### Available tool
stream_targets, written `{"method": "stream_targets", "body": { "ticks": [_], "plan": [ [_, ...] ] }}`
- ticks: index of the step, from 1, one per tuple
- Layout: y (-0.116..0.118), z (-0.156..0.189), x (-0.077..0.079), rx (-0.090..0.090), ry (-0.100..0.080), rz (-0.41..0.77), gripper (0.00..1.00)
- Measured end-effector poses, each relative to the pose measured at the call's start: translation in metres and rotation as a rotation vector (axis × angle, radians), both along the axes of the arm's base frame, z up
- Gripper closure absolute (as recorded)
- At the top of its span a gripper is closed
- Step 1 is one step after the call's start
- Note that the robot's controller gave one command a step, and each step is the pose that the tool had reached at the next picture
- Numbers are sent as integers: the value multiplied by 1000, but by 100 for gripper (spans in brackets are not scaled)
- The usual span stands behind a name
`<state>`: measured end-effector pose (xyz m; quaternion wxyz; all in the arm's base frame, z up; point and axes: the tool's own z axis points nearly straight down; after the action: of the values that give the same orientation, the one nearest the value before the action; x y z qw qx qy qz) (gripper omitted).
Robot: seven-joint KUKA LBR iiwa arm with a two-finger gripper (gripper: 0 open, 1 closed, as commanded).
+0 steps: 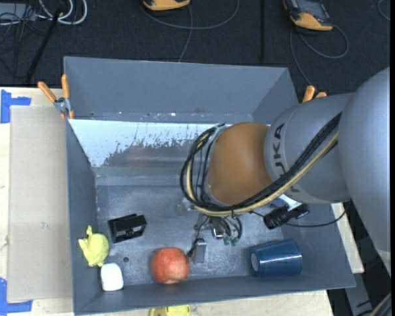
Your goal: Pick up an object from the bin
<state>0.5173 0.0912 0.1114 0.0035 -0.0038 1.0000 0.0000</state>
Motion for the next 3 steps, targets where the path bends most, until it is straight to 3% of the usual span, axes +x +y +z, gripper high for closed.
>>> {"method": "stream_targets", "body": {
  "ticks": [1, 2, 3],
  "plan": [
    [33, -24, 10, -2, 14, 113, 0],
    [55, -30, 0, -1, 3, 175, 0],
    [85, -38, 27, -1, 12, 217, 0]
  ]
}}
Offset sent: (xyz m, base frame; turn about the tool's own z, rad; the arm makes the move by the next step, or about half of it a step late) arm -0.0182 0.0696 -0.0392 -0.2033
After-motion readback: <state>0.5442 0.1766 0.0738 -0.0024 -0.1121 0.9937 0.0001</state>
